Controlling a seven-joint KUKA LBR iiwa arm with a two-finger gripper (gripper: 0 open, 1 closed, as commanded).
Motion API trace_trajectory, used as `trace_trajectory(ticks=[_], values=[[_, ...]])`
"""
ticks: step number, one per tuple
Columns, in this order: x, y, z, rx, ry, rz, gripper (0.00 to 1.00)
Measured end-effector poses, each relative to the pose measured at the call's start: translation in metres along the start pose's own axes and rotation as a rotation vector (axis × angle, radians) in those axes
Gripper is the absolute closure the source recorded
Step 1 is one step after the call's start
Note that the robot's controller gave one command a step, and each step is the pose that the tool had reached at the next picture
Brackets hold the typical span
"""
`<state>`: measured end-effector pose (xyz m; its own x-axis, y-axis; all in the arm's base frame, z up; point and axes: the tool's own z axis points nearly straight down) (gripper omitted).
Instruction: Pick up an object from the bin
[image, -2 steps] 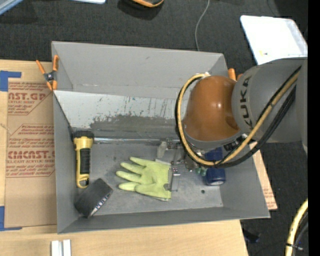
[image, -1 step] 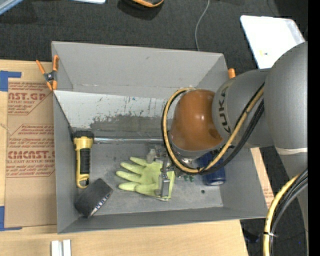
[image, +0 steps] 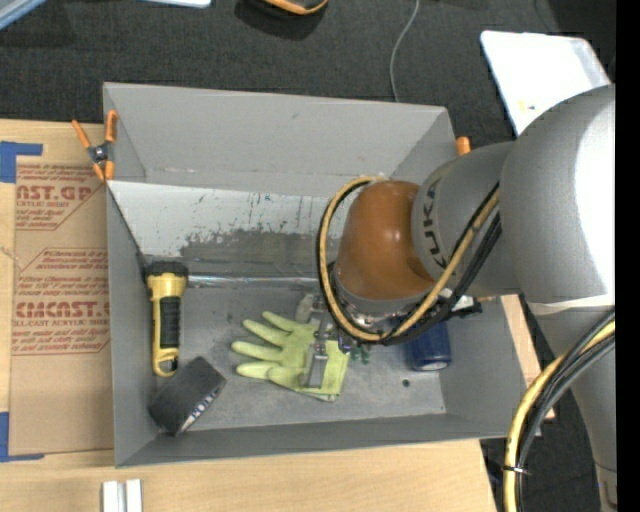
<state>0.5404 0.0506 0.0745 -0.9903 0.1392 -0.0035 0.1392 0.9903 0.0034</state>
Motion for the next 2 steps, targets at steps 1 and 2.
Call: trace_trajectory(ticks=[1,2], values=[[-0.0150,0.0071,0.0008,0.002,0.001,0.113,0.00],[-0.0213,0.0099,0.0018,0.002,-0.002,-0.149,0.00]])
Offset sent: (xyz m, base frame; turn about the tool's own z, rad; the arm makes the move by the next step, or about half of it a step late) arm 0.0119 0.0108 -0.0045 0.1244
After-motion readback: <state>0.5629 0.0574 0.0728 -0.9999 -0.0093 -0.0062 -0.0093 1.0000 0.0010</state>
